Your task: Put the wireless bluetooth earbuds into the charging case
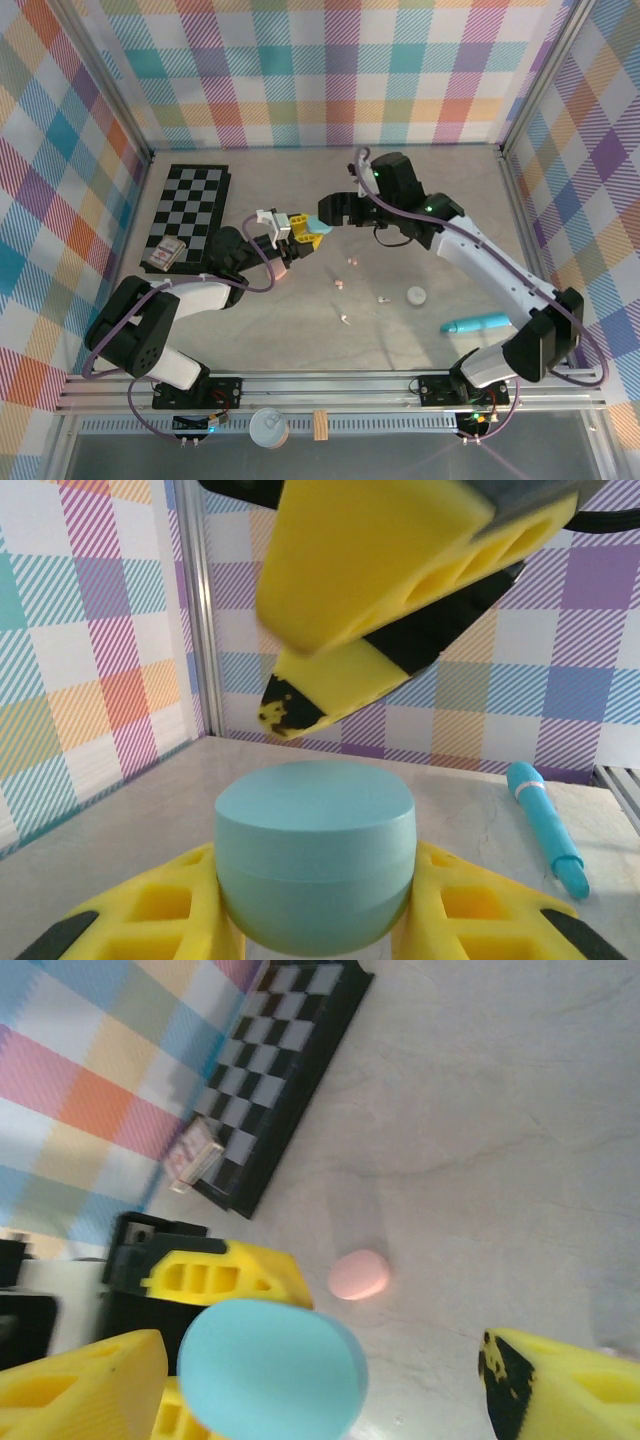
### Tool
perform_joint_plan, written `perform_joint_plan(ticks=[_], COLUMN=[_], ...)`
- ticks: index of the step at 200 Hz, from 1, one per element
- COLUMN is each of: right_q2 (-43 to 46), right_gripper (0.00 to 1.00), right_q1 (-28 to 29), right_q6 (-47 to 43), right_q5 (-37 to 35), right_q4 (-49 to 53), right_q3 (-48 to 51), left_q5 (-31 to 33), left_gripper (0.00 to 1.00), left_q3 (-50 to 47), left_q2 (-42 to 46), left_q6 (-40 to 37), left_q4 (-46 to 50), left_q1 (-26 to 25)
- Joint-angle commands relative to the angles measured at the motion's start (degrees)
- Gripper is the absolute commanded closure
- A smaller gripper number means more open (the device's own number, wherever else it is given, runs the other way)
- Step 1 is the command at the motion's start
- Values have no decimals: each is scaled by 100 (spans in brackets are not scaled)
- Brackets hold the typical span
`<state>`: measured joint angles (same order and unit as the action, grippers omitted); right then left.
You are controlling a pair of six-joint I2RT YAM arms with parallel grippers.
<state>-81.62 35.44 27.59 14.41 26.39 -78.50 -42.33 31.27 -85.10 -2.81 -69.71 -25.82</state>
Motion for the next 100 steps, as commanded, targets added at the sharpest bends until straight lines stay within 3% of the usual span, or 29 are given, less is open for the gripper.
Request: perform_joint_plan(ticks=[1, 48, 100], right_q2=[320, 435, -183], right_gripper=[20, 22, 27], right_q1=[-291, -501, -464], right_q6=[867, 2594, 4454], right_q5=[957, 2391, 3070], right_q4=[-1183, -3352, -5904], right_q3=[521, 1558, 2268], left_q5=[57, 216, 182], left_gripper=[71, 71, 71], left_q3=[81, 132, 253], left_q2=[182, 264, 340], left_q6=[-64, 156, 215], left_q4=[-261, -525, -610], left_q1=[51, 42, 34])
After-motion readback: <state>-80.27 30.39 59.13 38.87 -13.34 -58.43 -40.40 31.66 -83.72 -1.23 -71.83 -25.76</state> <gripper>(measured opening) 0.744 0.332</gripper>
